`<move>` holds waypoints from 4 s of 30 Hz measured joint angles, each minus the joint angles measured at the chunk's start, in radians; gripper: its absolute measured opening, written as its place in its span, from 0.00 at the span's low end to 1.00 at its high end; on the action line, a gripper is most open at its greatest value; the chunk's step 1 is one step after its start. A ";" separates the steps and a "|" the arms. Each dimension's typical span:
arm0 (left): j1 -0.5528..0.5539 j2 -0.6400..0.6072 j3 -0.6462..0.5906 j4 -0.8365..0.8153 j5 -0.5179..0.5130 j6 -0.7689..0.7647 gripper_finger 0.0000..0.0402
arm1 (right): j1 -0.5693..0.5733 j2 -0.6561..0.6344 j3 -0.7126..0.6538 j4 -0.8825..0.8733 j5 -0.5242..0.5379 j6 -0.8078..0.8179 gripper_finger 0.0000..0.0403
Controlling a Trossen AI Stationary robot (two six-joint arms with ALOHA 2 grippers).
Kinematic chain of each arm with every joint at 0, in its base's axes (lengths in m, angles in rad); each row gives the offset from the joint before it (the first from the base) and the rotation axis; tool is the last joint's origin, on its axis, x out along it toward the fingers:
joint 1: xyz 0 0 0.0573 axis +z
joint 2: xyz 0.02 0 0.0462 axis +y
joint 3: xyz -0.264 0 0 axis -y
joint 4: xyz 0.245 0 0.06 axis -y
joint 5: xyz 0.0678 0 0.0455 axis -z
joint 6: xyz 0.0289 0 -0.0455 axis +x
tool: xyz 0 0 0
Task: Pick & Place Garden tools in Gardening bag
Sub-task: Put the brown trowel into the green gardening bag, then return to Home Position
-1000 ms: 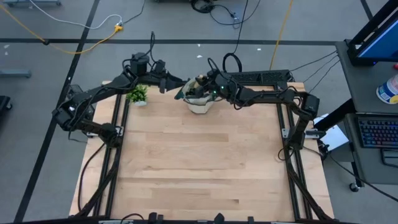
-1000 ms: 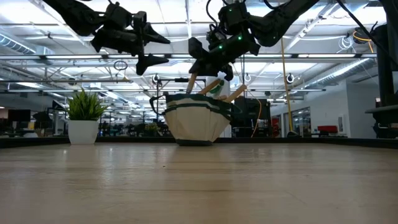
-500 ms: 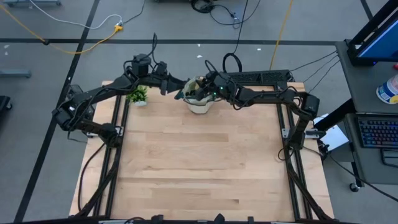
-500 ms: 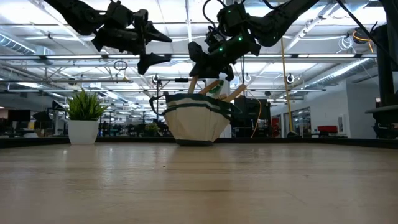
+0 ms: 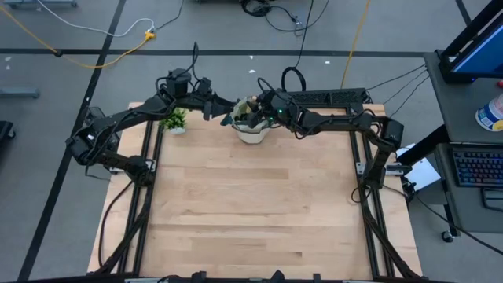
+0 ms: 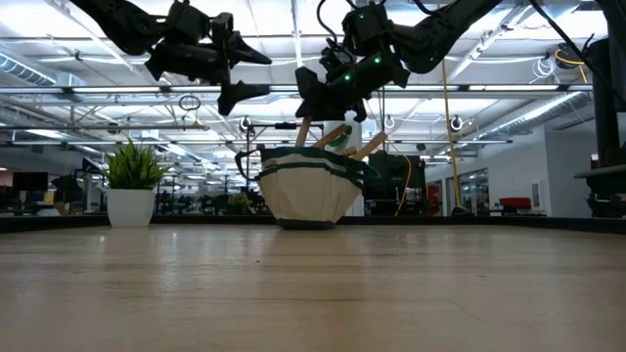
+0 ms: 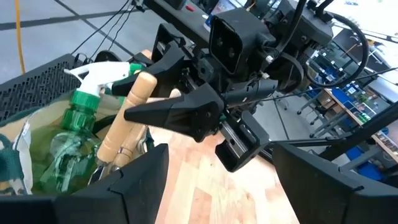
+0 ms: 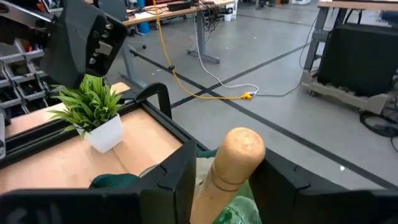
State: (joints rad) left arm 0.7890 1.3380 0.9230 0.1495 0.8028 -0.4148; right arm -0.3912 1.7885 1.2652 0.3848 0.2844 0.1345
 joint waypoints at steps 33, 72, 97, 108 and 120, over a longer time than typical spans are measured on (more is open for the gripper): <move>0.000 0.000 0.000 0.038 0.000 0.000 0.73 | 0.007 -0.023 0.000 0.166 0.135 -0.117 0.46; 0.040 -0.118 0.000 0.027 0.142 0.101 0.73 | 0.012 -0.597 -0.404 0.016 -0.206 -0.063 0.00; -0.294 -0.613 -0.173 -0.136 -0.298 0.191 0.73 | 0.011 -0.926 -0.645 0.014 -0.311 -0.088 0.00; -0.592 -0.657 -0.267 -0.074 -0.626 0.200 0.73 | 0.012 -0.927 -0.645 -0.056 -0.311 -0.098 0.00; -0.621 -0.859 -0.403 -0.118 -0.688 0.228 0.73 | 0.013 -1.051 -0.645 -0.225 -0.312 -0.087 0.00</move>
State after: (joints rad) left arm 0.1679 0.4793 0.5197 0.0312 0.1148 -0.1870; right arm -0.3779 0.7378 0.6199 0.1601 -0.0280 0.0470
